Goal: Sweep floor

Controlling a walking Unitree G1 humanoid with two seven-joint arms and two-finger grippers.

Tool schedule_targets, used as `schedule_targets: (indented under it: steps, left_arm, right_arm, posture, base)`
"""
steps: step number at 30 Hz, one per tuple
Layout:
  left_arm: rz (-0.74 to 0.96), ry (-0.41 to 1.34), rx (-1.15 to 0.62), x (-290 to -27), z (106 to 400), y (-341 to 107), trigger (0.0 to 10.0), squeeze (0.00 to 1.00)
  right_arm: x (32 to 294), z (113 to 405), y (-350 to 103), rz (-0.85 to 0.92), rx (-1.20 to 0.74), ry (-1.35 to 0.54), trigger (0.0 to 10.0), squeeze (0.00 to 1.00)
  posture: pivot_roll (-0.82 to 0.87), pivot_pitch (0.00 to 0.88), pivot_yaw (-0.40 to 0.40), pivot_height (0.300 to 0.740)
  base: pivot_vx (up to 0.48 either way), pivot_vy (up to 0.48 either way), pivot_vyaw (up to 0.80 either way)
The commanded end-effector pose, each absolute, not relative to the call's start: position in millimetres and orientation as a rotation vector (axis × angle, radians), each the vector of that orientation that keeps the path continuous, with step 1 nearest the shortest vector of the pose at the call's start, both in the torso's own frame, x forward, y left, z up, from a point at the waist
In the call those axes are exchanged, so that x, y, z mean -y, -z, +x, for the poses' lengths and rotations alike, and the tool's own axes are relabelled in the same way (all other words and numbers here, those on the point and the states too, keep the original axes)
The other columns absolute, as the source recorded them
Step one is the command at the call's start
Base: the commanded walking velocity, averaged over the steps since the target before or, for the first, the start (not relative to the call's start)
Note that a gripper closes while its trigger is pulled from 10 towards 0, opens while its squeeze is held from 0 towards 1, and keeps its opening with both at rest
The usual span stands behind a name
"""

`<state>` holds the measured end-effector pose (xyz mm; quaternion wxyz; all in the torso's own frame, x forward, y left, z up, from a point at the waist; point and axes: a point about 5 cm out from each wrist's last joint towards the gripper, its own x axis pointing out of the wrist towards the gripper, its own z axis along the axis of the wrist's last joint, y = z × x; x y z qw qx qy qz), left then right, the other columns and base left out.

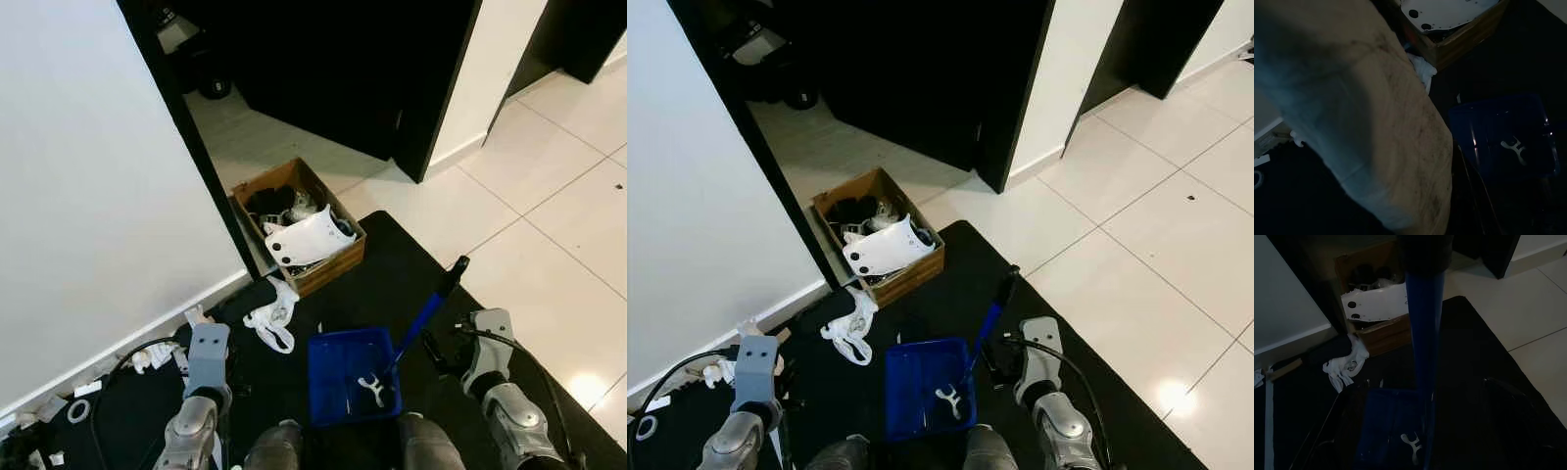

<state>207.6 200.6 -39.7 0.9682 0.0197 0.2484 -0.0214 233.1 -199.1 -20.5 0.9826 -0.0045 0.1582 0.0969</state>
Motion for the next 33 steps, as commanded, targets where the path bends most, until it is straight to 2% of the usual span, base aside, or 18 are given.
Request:
schedule_targets:
  steps: [1,33]
  left_arm:
    - [-0.001,0.042,-0.522,-196.6,201.3,44.7,10.0,0.0]
    - [0.0,0.038,-0.523,-196.6,202.6,44.2,10.0,0.0]
  right_arm:
    - [201.9,226.9,25.3,0.004,-0.342,-0.183,10.0,0.0]
    - [202.4,228.0,24.7,0.002,-0.341,-0.18,10.0,0.0]
  posture:
    - [-0.02,0.132,0.025,0.74]
    - [-0.02,0.135,0.025,0.74]
  base:
    - [0.0,0.0,0.0]
    - [0.0,0.0,0.0]
